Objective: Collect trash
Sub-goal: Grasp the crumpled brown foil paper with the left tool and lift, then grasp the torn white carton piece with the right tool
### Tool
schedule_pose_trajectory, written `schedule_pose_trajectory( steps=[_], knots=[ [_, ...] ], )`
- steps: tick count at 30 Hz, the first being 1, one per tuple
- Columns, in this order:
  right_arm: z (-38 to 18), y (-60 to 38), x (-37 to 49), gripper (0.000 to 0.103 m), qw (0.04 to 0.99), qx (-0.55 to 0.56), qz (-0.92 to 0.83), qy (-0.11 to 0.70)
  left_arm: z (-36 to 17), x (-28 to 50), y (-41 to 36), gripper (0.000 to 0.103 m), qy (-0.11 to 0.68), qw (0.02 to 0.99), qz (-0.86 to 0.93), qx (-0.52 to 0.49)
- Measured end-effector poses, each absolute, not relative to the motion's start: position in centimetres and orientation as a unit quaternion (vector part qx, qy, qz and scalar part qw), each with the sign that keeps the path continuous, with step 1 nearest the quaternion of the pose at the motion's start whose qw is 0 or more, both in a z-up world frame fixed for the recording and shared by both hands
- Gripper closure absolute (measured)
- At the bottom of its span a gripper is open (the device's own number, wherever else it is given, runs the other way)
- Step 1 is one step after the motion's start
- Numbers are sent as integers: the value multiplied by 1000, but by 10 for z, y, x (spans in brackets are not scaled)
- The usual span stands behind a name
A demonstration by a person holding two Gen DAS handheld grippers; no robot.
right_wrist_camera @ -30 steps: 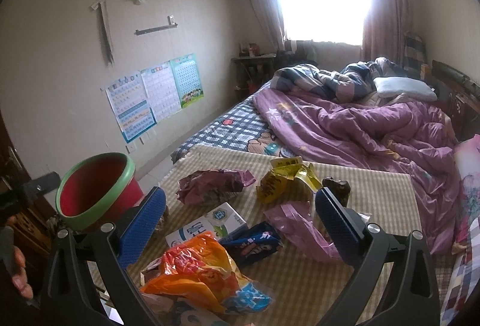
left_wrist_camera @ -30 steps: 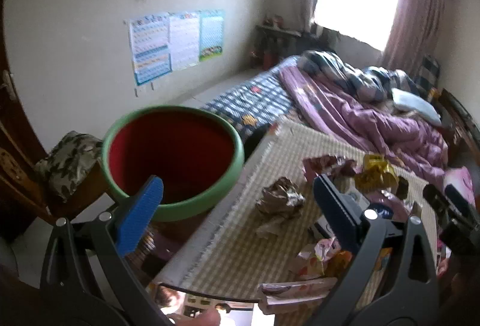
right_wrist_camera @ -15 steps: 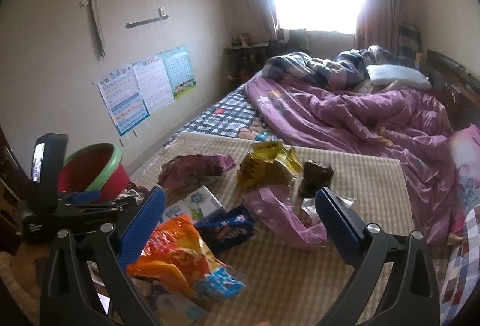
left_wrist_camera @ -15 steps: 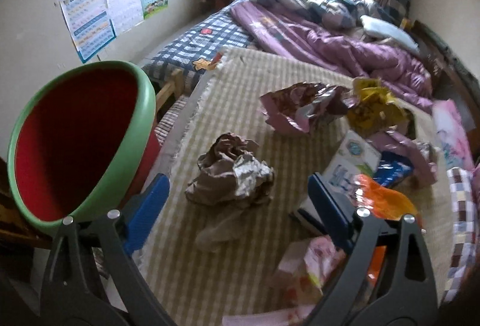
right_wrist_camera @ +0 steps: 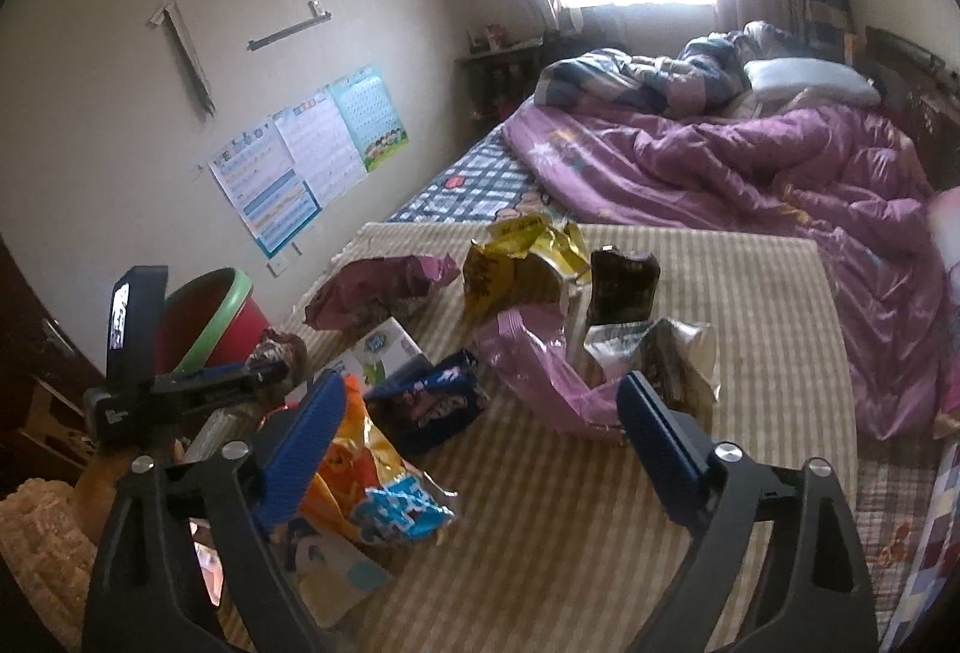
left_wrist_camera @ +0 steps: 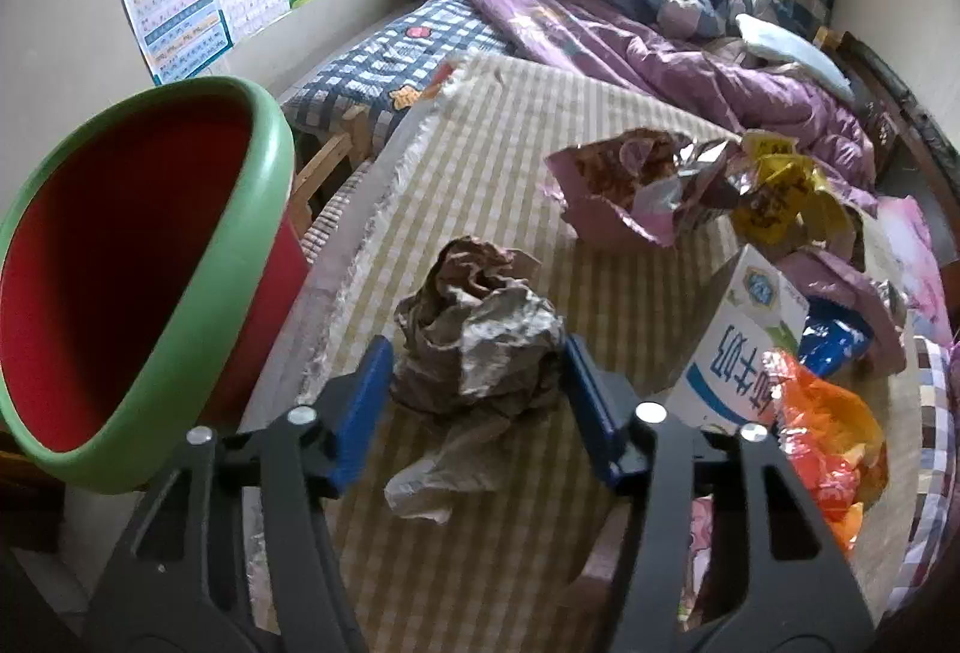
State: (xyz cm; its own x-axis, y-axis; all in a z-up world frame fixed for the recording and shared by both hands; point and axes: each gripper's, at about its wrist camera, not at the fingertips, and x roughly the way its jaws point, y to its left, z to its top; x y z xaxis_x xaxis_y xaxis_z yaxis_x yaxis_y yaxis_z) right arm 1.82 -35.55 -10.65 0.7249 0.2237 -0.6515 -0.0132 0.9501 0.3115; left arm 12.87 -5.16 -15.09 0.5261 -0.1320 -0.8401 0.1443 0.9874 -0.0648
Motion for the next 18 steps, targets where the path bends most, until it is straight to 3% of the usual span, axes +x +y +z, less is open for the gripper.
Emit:
schedule_pose_trajectory(
  steps=[1, 4, 9, 14, 18],
  knots=[
    [-108, -355, 18, 21, 917, 143, 65, 367, -148, 127, -51, 60, 474, 877, -78, 8],
    [-107, -353, 15, 26, 915, 139, 72, 371, -136, 121, -48, 68, 455, 887, -76, 5],
    [-99, -339, 11, 35, 913, 127, 113, 370, -106, 99, -40, 68, 414, 907, -79, -12],
    [-87, -297, 11, 56, 894, 119, 199, 383, -81, 74, -29, 68, 383, 920, -75, -30],
    [-85, -248, 7, 60, 844, 133, 315, 413, -71, 60, -14, 67, 368, 927, -56, -34]
  ],
)
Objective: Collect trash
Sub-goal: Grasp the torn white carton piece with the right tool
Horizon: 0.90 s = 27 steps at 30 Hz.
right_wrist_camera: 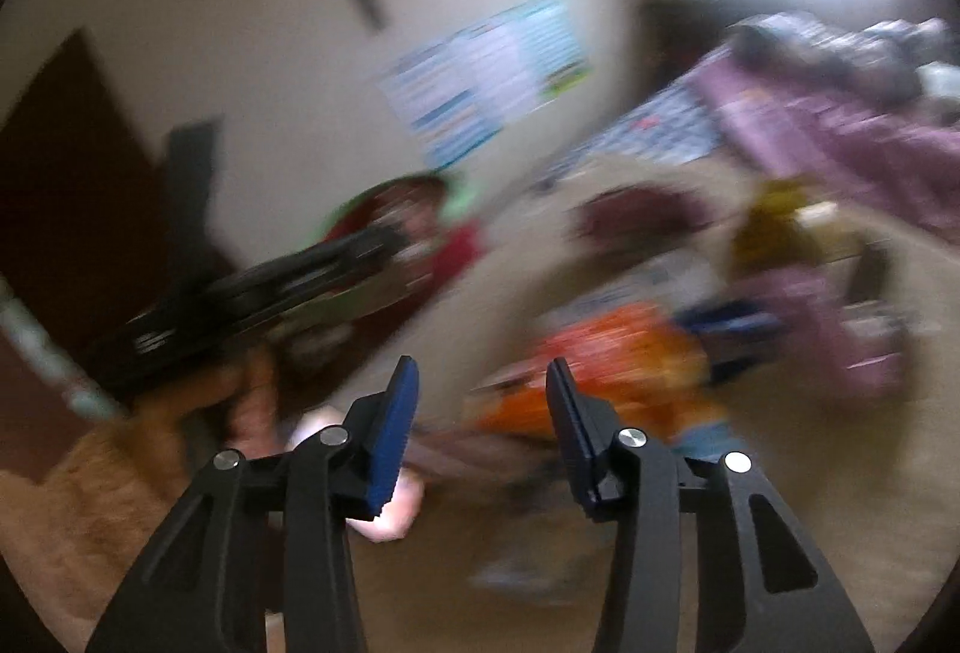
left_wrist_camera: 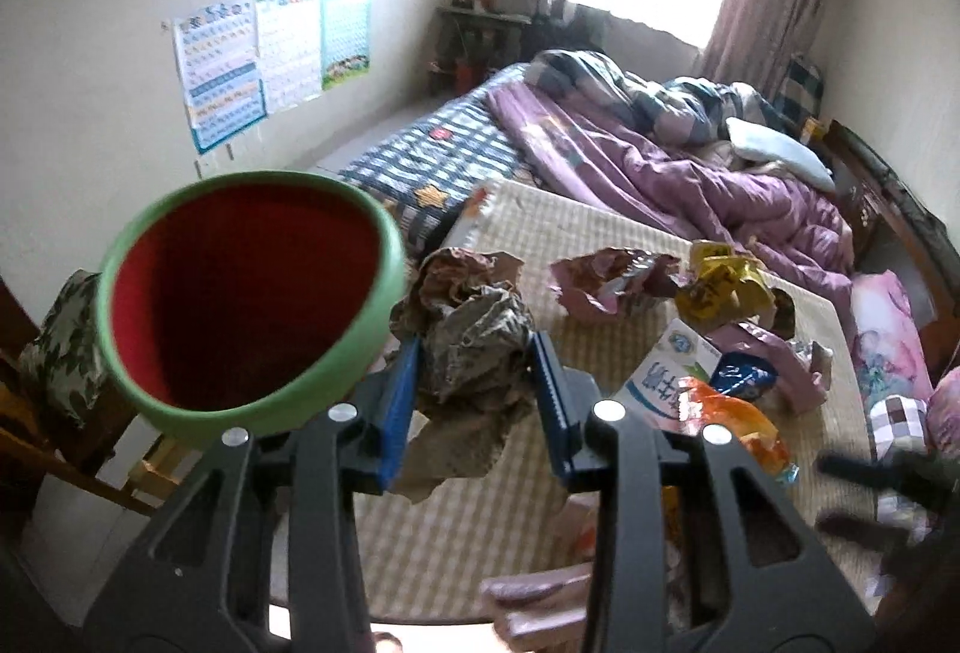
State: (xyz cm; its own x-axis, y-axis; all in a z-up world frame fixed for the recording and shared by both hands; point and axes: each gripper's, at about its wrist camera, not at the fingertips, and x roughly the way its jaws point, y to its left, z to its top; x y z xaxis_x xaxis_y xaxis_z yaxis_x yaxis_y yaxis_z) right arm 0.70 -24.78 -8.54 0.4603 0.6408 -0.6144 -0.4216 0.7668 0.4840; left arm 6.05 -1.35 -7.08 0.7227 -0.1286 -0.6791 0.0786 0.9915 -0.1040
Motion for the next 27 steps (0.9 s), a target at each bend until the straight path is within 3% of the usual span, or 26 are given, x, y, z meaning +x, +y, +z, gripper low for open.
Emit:
schedule_pose_trajectory(
  steps=[4, 16, 18, 19, 20, 27],
  knots=[
    [-102, -199, 3, 73, 815, 64, 351, 457, -68, 49, 4, 67, 359, 932, -37, -42],
    [-139, -186, 42, 73, 823, 44, 257, 504, -79, 28, 45, 66, 362, 929, -2, -78],
    [-147, -178, 46, 78, 824, 27, 244, 510, -80, 26, 49, 66, 362, 929, -1, -80],
    [-150, -176, 47, 90, 824, 24, 241, 512, -79, 24, 50, 66, 360, 930, 0, -78],
    [-153, -176, 47, 95, 823, 24, 239, 515, -78, 24, 51, 66, 359, 930, 1, -77],
    [-138, -178, 45, 98, 837, 50, 257, 480, -73, 20, 65, 66, 353, 932, 16, -82]
  ],
)
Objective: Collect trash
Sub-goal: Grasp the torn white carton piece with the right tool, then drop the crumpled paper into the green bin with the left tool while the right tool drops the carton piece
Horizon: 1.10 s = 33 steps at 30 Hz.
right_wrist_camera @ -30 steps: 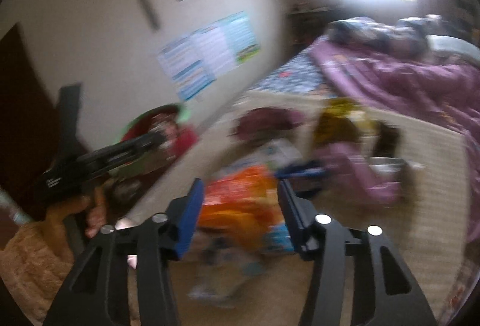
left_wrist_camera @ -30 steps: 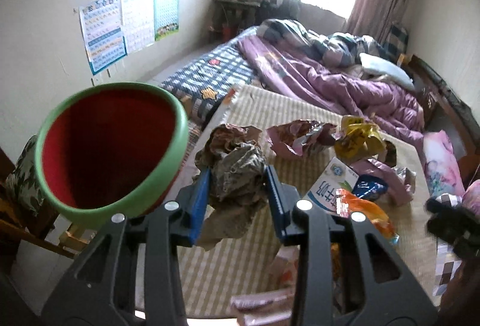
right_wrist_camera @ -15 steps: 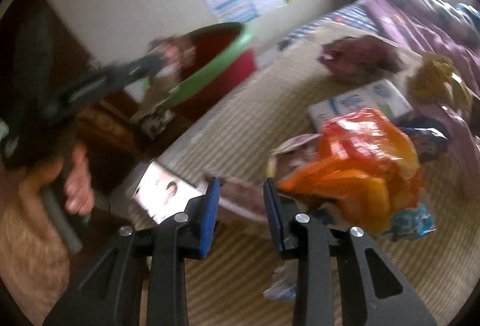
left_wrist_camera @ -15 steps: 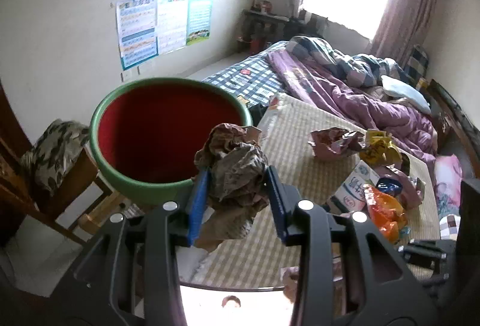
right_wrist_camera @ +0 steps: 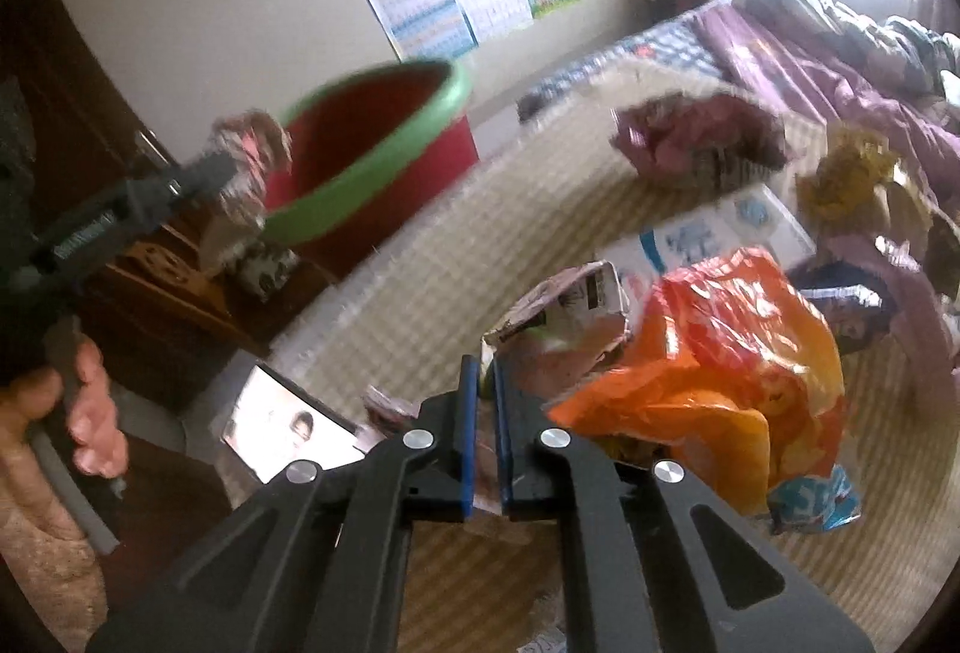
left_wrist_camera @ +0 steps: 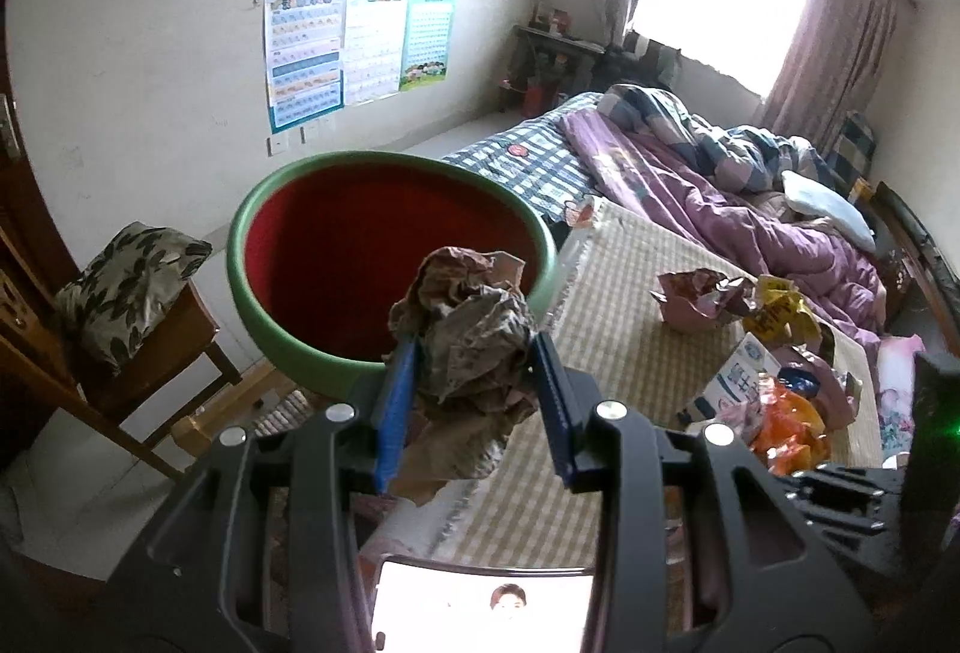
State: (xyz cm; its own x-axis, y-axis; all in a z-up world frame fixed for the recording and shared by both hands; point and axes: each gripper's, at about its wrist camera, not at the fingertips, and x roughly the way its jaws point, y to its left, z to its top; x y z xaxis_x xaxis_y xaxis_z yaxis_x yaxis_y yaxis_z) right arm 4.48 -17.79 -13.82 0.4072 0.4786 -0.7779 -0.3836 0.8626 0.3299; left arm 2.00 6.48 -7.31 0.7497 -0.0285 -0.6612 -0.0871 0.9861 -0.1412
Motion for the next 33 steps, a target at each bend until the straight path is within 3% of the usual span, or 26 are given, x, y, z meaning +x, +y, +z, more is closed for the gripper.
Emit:
schedule_pose_trajectory(
  steps=[19, 33],
  knots=[
    [-78, -107, 89, 98, 864, 84, 298, 398, -73, 66, 134, 66, 364, 928, -7, -82],
    [-86, -53, 127, 97, 873, 78, 267, 400, -113, 119, 147, 61, 413, 906, -73, -63]
  ],
)
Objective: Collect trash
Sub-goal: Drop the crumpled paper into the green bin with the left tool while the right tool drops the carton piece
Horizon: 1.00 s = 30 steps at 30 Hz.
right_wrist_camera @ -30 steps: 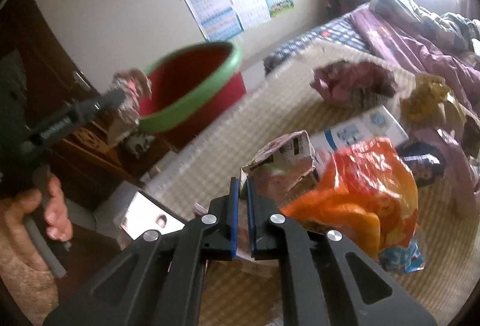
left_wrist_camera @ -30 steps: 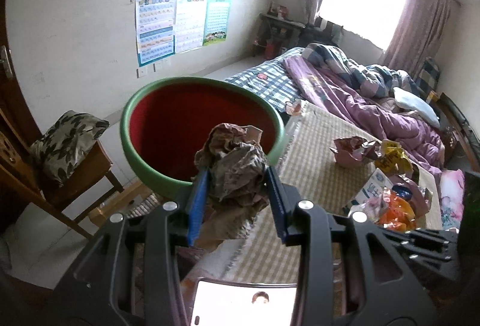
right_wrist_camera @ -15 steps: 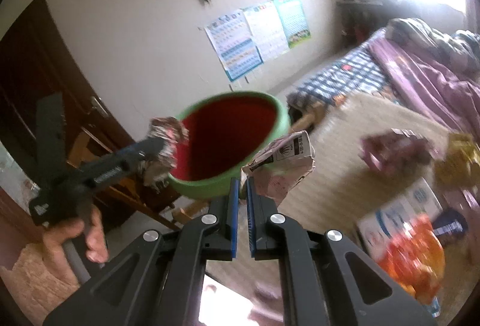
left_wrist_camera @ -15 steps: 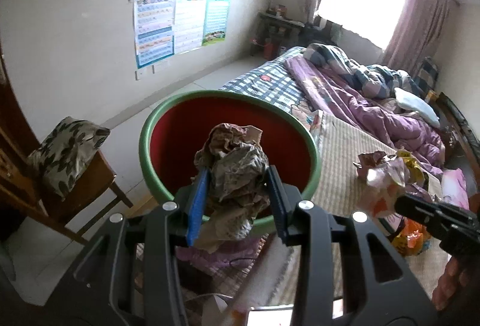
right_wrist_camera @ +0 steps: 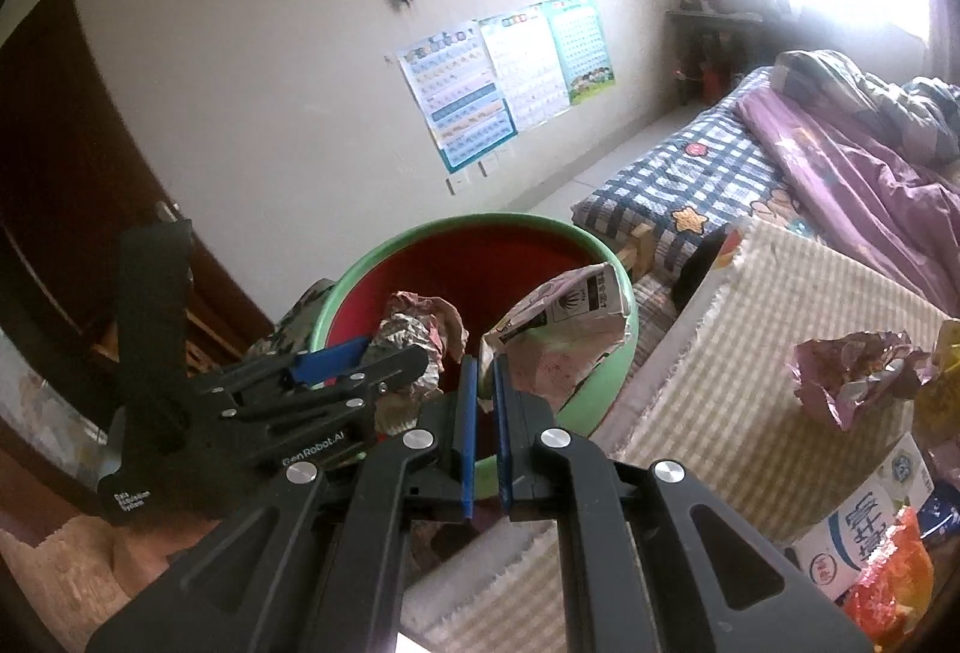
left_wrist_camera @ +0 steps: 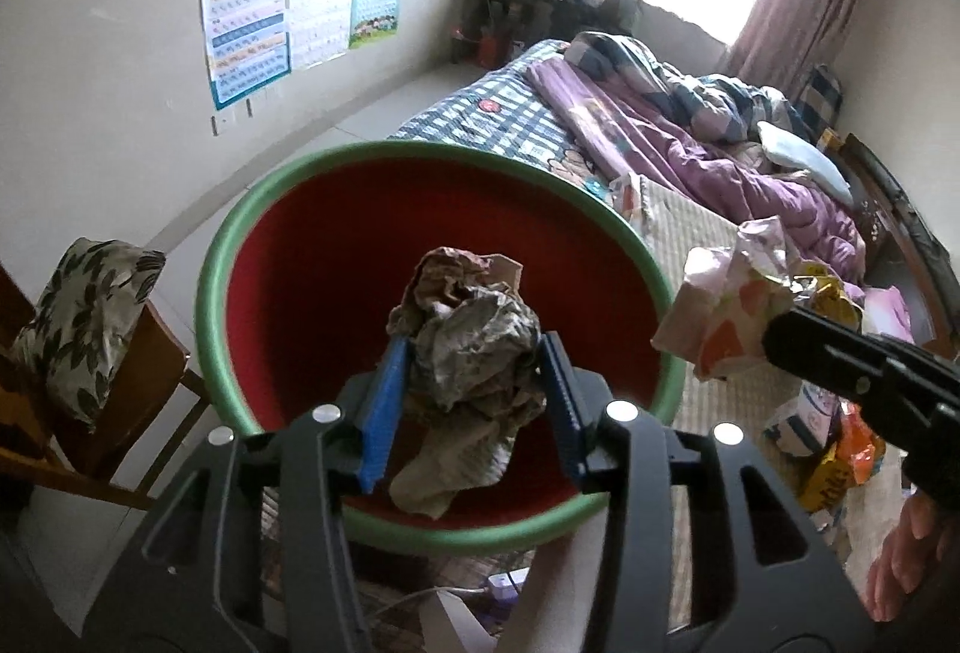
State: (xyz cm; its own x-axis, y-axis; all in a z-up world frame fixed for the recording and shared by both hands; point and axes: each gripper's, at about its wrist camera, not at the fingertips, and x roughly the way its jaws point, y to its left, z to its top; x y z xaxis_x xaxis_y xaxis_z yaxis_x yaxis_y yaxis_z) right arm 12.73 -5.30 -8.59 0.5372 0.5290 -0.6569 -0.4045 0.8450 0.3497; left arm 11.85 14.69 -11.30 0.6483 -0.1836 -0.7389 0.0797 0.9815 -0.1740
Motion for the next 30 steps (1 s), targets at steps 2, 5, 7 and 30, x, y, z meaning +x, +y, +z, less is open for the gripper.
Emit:
schedule_pose_trajectory(
  steps=[2, 5, 7, 30],
  knots=[
    [-90, -50, 131, 97, 873, 80, 260, 404, -114, 123, 147, 61, 416, 904, -78, -58],
    [-95, -47, 136, 97, 872, 85, 252, 410, -117, 129, 146, 61, 423, 901, -85, -53],
    [-96, -43, 135, 97, 872, 88, 249, 412, -119, 132, 148, 61, 427, 899, -88, -50],
    [-141, 23, 171, 96, 813, 69, 305, 491, -100, 135, 204, 46, 387, 915, -41, -106]
  ],
)
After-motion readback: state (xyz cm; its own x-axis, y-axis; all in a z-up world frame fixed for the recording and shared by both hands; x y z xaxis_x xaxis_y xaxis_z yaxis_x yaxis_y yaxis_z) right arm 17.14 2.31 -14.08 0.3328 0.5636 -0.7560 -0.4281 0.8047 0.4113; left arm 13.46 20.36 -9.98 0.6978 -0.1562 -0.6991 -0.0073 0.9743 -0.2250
